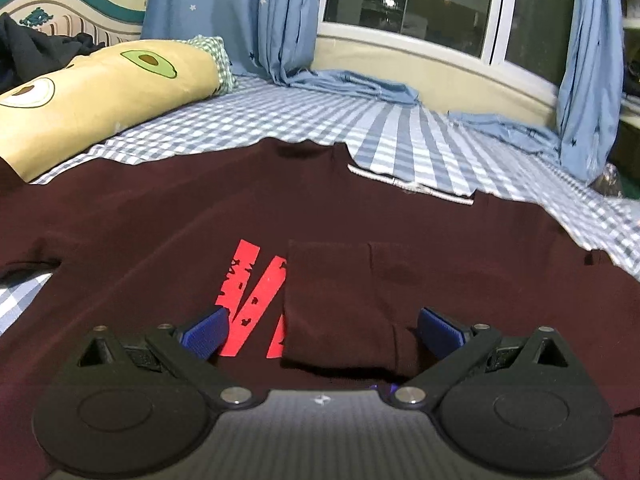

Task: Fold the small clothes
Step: 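Lift the sleeve with the right gripper and lay it across the sweatshirt front, then open the right gripper and smooth the folded sleeve flat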

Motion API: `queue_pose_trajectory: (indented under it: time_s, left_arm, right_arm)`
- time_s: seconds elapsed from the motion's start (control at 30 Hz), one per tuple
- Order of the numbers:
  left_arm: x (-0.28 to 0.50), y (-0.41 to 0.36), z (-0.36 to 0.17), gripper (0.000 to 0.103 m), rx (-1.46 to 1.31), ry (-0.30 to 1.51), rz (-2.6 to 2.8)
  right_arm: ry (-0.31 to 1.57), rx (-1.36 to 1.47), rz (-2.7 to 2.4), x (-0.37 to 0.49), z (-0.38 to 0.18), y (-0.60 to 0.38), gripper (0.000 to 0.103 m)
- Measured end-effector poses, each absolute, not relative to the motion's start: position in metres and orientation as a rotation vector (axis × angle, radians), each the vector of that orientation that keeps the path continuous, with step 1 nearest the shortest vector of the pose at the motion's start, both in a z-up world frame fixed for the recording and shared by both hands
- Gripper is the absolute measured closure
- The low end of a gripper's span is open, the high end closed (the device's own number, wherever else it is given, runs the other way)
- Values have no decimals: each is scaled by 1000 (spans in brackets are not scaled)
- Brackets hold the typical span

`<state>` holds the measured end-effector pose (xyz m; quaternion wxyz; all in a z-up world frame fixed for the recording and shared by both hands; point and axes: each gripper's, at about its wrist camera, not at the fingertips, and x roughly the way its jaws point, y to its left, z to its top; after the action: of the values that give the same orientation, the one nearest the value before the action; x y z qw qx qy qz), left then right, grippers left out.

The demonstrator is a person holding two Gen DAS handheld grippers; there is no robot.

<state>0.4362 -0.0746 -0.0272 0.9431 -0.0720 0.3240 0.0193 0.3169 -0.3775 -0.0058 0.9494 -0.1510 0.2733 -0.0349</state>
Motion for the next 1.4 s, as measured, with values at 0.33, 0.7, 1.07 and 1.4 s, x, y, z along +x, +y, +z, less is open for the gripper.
queue_pose_trajectory:
  time_s: [0.33, 0.7, 1.07, 1.4]
  left_arm:
    - [435, -97, -27, 0, -50, 674, -16]
    - [438, -98, -34, 0, -49, 696, -21]
    - [437, -98, -36, 0, -53, 694, -19]
    - [437, -97, -36, 0, -58, 693, -22]
  right_arm:
    - [529, -77, -221, 308, 5, -412, 101]
    - [582, 8, -149, 288, 5, -430, 72]
    - [497, 181, -71, 291, 36, -453, 21]
    - [627, 302, -81, 382, -2, -463, 37]
